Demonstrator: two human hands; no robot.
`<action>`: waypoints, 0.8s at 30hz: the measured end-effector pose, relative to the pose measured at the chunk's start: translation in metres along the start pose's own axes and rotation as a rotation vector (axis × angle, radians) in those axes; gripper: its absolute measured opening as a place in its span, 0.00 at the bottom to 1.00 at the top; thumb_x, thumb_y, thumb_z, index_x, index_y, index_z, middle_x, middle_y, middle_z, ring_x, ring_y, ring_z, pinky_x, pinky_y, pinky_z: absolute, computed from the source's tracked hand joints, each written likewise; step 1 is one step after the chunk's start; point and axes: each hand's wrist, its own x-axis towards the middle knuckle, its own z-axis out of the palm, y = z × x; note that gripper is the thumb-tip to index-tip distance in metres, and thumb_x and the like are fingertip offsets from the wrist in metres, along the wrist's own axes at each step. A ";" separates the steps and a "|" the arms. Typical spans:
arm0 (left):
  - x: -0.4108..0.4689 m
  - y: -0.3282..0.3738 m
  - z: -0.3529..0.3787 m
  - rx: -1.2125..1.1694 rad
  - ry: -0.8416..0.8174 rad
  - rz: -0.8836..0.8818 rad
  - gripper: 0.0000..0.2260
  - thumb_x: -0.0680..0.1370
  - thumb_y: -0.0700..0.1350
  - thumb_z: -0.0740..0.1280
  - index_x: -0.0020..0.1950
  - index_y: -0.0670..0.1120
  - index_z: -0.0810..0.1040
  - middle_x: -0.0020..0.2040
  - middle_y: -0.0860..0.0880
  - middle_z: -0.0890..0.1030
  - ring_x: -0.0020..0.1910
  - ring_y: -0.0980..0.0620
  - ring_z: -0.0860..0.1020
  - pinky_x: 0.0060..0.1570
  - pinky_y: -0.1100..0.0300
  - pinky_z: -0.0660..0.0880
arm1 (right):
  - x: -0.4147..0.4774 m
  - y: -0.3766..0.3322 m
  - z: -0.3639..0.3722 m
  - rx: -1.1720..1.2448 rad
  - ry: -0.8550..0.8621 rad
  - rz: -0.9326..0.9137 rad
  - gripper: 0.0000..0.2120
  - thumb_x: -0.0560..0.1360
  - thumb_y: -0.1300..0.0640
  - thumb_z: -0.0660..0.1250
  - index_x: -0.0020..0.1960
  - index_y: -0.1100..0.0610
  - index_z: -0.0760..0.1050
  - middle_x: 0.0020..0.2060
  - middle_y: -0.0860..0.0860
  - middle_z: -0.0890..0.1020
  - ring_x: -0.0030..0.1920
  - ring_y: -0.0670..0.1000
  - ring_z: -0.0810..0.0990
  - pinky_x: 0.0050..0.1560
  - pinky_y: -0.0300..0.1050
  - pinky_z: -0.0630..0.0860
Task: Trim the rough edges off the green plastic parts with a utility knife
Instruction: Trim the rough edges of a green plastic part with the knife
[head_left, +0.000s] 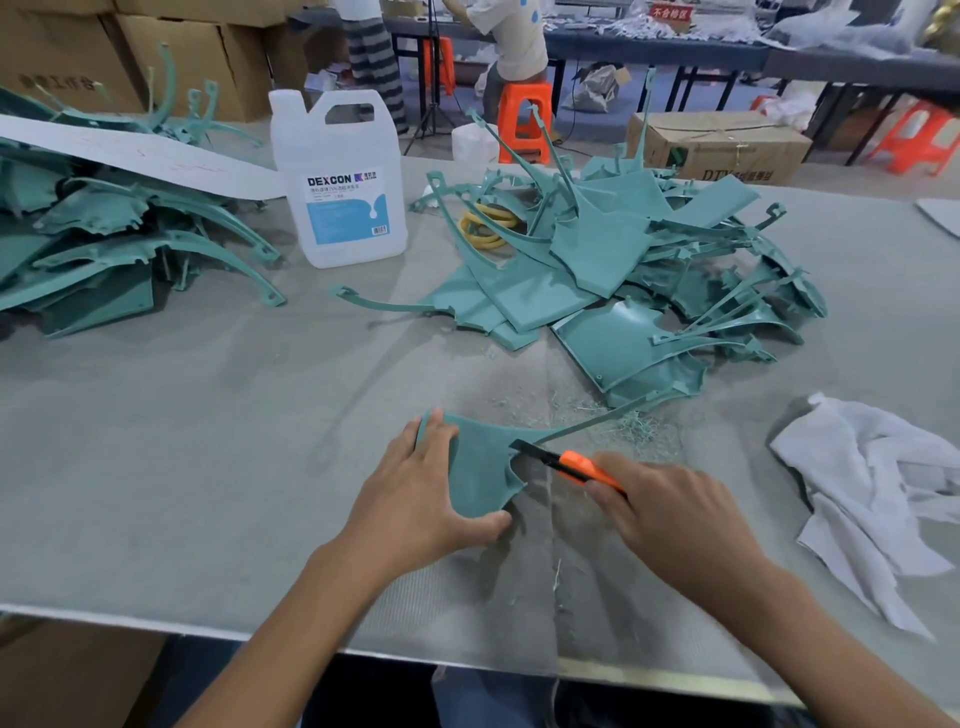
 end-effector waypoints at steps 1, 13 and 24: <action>-0.001 0.002 0.000 0.014 -0.003 0.002 0.52 0.61 0.79 0.61 0.79 0.57 0.50 0.82 0.58 0.46 0.80 0.57 0.44 0.75 0.54 0.57 | 0.000 0.000 0.000 0.012 -0.004 -0.011 0.15 0.83 0.38 0.52 0.60 0.43 0.71 0.38 0.46 0.79 0.40 0.52 0.81 0.36 0.48 0.68; 0.003 0.036 0.001 0.265 0.057 0.116 0.57 0.57 0.87 0.47 0.73 0.48 0.64 0.77 0.46 0.59 0.75 0.47 0.53 0.74 0.49 0.50 | -0.014 0.013 0.005 0.144 0.101 0.085 0.25 0.77 0.32 0.41 0.64 0.38 0.69 0.44 0.44 0.82 0.40 0.54 0.82 0.34 0.49 0.71; 0.016 0.056 -0.001 0.199 -0.003 0.061 0.48 0.54 0.83 0.58 0.62 0.53 0.69 0.57 0.52 0.70 0.55 0.49 0.65 0.57 0.53 0.66 | -0.010 0.016 0.006 0.177 0.058 0.084 0.16 0.82 0.38 0.51 0.69 0.37 0.64 0.49 0.45 0.80 0.44 0.52 0.81 0.41 0.49 0.76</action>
